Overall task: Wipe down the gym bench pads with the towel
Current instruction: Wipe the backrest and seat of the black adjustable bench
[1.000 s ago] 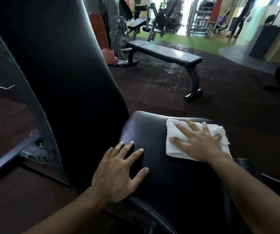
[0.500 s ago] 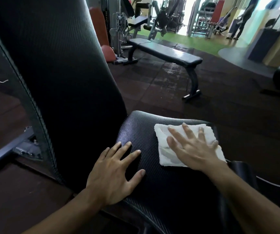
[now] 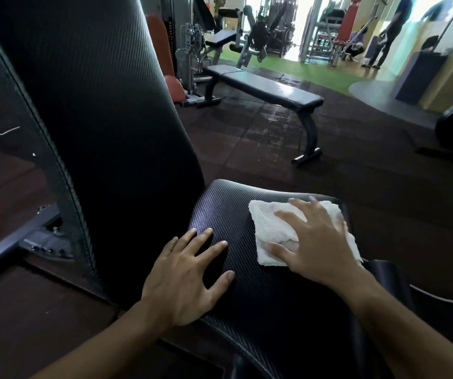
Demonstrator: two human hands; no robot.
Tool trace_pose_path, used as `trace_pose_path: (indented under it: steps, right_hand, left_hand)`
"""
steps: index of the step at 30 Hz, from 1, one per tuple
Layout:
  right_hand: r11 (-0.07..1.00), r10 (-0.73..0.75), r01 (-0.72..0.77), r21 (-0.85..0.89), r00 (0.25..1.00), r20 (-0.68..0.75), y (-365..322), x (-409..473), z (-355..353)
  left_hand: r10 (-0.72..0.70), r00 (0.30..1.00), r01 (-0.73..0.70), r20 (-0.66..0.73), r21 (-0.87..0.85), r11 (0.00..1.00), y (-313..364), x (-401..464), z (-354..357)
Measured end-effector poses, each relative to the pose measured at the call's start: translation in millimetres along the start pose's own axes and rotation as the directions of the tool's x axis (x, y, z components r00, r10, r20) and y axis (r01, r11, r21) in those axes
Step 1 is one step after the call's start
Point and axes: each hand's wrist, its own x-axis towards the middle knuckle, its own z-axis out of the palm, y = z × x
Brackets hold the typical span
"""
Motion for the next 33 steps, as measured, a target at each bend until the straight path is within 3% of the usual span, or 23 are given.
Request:
trace_pose_path:
  steps: [2, 4, 7, 11, 18, 23, 26, 27, 30, 33]
  right_hand:
    - [0.995, -0.075, 0.08, 0.057, 0.994, -0.086, -8.1, -0.5, 1.9]
    - [0.993, -0.102, 0.105, 0.056, 0.993, -0.054, -19.0, 2.6, -0.7]
    - [0.962, -0.259, 0.26, -0.084, 0.966, 0.017, -24.2, 12.4, -8.3]
    - [0.98, -0.172, 0.185, -0.078, 0.974, 0.145, -26.9, 23.3, -25.8]
    - [0.993, -0.109, 0.116, -0.026, 0.976, 0.187, -16.7, 28.8, -36.1]
    - [0.967, -0.112, 0.116, 0.228, 0.993, -0.028, -23.3, 15.0, -30.1]
    - [0.965, -0.244, 0.231, 0.125, 0.964, 0.104, -36.6, -6.4, -18.1]
    - [0.964, -0.243, 0.23, 0.131, 0.966, 0.09, -37.5, -10.4, -15.7]
    - [0.955, -0.08, 0.094, 0.282, 0.995, -0.059, -26.8, -6.6, -19.0]
    - [0.951, -0.017, 0.035, 0.308, 0.998, -0.059, -23.1, 3.2, -22.7]
  left_hand:
    - [0.002, 1.0, -0.002, -0.008, -0.004, 1.0, -0.1, 0.1, -0.1]
    - [0.002, 1.0, -0.002, -0.002, 0.008, 1.0, -0.3, -1.2, -0.4]
    - [-0.001, 1.0, 0.001, -0.004, 0.001, 1.0, 1.2, -1.1, -1.7]
    - [0.002, 1.0, -0.002, 0.008, 0.005, 1.0, 0.0, -0.4, -0.9]
    - [0.002, 1.0, -0.002, -0.004, -0.003, 1.0, -0.6, -0.3, -0.1]
    - [0.013, 1.0, -0.013, -0.008, 0.004, 1.0, -1.6, 0.3, 1.6]
    - [0.013, 1.0, -0.013, -0.021, 0.006, 1.0, -2.6, -0.2, 2.6]
    - [0.012, 1.0, -0.012, -0.027, 0.004, 1.0, -2.9, -0.4, 2.7]
    - [0.01, 0.999, -0.011, -0.036, -0.006, 1.0, -2.2, 0.1, 2.7]
    - [0.006, 1.0, -0.006, -0.027, -0.008, 1.0, -1.4, -0.4, 1.5]
